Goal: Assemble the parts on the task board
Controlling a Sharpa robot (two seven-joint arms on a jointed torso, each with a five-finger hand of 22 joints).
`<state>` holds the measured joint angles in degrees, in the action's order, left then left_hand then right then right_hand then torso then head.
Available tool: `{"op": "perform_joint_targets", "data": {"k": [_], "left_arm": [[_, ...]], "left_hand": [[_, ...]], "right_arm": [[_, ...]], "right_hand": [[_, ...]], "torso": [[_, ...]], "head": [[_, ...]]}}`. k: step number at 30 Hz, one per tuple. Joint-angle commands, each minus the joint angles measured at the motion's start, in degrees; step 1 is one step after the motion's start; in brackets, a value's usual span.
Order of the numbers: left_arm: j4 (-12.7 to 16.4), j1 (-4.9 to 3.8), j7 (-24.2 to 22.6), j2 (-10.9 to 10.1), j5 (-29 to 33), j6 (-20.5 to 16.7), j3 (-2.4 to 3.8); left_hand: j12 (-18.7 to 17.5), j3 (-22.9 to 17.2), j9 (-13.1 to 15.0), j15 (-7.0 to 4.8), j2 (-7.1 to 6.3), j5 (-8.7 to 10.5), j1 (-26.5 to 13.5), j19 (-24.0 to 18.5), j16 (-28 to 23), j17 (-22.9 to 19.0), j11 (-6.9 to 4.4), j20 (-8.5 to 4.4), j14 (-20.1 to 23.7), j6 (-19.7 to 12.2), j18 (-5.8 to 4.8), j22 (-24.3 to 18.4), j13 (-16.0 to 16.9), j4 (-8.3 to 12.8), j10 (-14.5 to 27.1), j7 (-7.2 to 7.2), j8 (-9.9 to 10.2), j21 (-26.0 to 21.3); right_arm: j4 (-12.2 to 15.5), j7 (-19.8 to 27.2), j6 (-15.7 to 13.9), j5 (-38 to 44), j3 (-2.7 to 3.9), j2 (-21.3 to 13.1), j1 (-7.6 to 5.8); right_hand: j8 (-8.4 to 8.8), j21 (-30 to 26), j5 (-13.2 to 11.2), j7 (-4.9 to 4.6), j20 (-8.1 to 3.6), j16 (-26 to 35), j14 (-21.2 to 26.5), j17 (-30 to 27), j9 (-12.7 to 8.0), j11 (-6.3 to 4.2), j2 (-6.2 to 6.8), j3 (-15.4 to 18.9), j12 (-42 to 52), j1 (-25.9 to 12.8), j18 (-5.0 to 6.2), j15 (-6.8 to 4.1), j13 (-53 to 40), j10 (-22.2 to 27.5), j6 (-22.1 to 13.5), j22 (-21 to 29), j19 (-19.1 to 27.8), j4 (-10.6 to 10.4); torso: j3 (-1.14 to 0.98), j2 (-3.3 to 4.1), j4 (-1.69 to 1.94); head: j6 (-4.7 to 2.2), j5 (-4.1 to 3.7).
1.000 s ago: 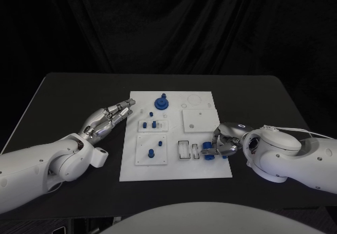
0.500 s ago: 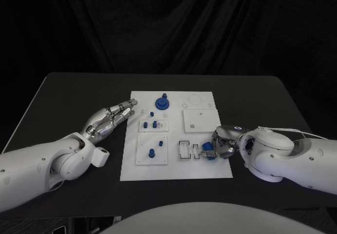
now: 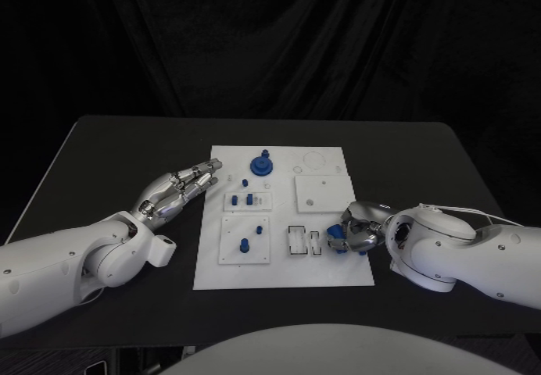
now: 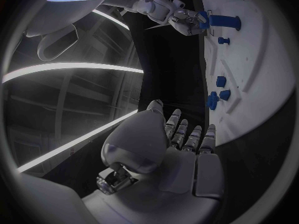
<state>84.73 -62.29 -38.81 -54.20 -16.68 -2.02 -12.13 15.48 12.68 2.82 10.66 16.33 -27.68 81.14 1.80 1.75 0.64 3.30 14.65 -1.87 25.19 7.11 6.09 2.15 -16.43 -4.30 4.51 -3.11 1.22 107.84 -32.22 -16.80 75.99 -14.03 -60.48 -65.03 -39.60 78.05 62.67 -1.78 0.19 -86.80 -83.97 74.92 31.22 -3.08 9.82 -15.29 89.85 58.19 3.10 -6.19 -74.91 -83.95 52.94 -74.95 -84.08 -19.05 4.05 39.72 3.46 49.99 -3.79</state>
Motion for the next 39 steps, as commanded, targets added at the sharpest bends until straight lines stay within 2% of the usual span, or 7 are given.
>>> {"op": "perform_joint_targets", "data": {"k": [1,7,14,16,24,32,39], "left_arm": [[-0.02,0.11,-8.68,0.14,-0.11,1.10,0.04],[-0.17,0.14,-8.44,0.18,-0.11,1.35,0.04],[-0.29,0.17,-8.15,0.39,-0.11,1.68,0.04],[-0.30,0.17,-8.06,0.43,-0.11,1.76,0.04],[-0.34,0.18,-7.68,0.39,-0.11,2.01,0.04],[-0.58,0.19,-7.33,0.67,-0.11,2.46,0.04],[-0.77,0.22,-7.06,0.76,-0.11,2.69,0.04]], "left_hand": [[0.02,-0.39,-0.01,0.47,0.13,-0.38,0.69,-0.09,0.23,0.05,0.53,0.37,0.07,0.09,0.85,0.08,-0.07,0.00,-0.07,0.53,0.29,0.09],[-0.01,-0.46,0.00,0.52,0.15,-0.42,0.77,-0.09,0.24,0.05,0.57,0.42,0.07,0.09,0.85,0.09,-0.07,0.02,-0.05,0.58,0.29,0.09],[-0.05,-0.61,0.00,0.68,0.16,-0.47,0.96,-0.07,0.29,0.07,0.63,0.53,0.02,0.07,0.83,0.11,-0.08,0.04,-0.02,0.66,0.29,0.10],[-0.05,-0.61,0.00,0.68,0.16,-0.47,0.96,-0.07,0.29,0.07,0.63,0.53,0.02,0.07,0.83,0.11,-0.08,0.04,-0.02,0.66,0.29,0.10],[-0.10,-0.79,-0.01,0.89,0.17,-0.54,1.16,-0.04,0.39,0.11,0.69,0.69,-0.09,-0.02,0.78,0.15,-0.08,0.05,0.01,0.69,0.31,0.12],[-0.14,-0.94,-0.03,1.09,0.17,-0.59,1.32,-0.01,0.44,0.12,0.71,0.84,-0.15,-0.13,0.74,0.20,-0.09,0.05,0.05,0.72,0.33,0.14],[-0.22,-1.19,-0.04,1.33,0.17,-0.71,1.58,0.02,0.49,0.14,0.77,1.02,-0.21,-0.27,0.69,0.21,-0.09,0.09,0.11,0.76,0.35,0.16]], "right_arm": [[0.91,3.53,-5.75,-6.77,-0.25,-0.29,0.42],[2.40,5.61,-9.24,-9.91,-0.25,-0.36,0.42],[2.36,5.22,-8.73,-11.99,-0.25,0.85,0.43],[2.12,5.10,-8.50,-12.22,-0.25,1.35,0.43],[1.48,5.31,-8.90,-12.65,-0.25,3.05,0.48],[1.00,4.92,-8.21,-12.71,-0.24,4.63,0.60],[0.55,4.91,-8.68,-12.72,-0.24,5.23,0.63]], "right_hand": [[-0.60,0.49,5.86,1.13,-0.49,-0.27,-4.99,9.66,-3.08,-0.38,0.53,-7.53,0.15,-0.81,-0.45,-0.52,-15.09,-6.05,0.10,-11.59,-2.16,2.38],[-1.65,0.95,1.01,1.40,-0.66,-0.24,-4.98,9.50,-2.52,-0.58,0.59,-7.05,0.15,-3.73,-0.51,-0.69,-15.09,-6.05,-0.02,-11.66,-2.25,2.34],[-1.96,0.55,-3.69,1.33,-0.62,-0.02,-4.88,9.05,-2.40,-0.47,-0.29,-3.63,0.15,-6.35,-0.40,-0.61,-15.09,-6.05,-0.44,-11.49,-2.00,2.39],[-1.98,0.52,-8.15,1.30,-0.58,0.02,-4.87,8.97,-2.42,-0.42,-0.91,-2.24,0.15,-6.64,-0.39,-0.57,-15.09,-6.05,-0.68,-11.46,-1.95,2.38],[-2.04,0.34,-13.55,1.26,-0.52,0.09,-4.84,8.80,-2.52,-0.36,-1.83,-0.52,0.15,-6.62,-0.33,-0.52,-15.09,-6.05,-0.84,-11.38,-1.84,2.34],[-1.99,-0.21,-33.98,1.11,-0.38,0.37,-4.73,8.22,-2.87,-0.19,-3.80,4.41,0.15,-8.57,-0.19,-0.37,-15.09,-6.05,-1.00,-11.19,-1.59,2.25],[-2.25,-0.41,-41.09,1.08,-0.32,0.48,-4.69,7.99,-2.93,-0.15,-5.70,8.26,0.15,-11.92,-0.15,-0.34,-15.09,-6.05,-0.83,-11.13,-1.55,2.19]], "torso": [[0.00,0.01,0.00],[0.01,0.03,-0.08],[-0.03,0.03,-0.03],[-0.03,0.01,-0.01],[0.04,0.04,-0.01],[0.08,0.11,0.05],[0.06,0.13,0.13]], "head": [[0.01,0.08],[0.01,0.10],[0.01,-0.09],[0.01,-0.14],[0.01,0.09],[0.01,0.10],[0.01,0.09]]}}
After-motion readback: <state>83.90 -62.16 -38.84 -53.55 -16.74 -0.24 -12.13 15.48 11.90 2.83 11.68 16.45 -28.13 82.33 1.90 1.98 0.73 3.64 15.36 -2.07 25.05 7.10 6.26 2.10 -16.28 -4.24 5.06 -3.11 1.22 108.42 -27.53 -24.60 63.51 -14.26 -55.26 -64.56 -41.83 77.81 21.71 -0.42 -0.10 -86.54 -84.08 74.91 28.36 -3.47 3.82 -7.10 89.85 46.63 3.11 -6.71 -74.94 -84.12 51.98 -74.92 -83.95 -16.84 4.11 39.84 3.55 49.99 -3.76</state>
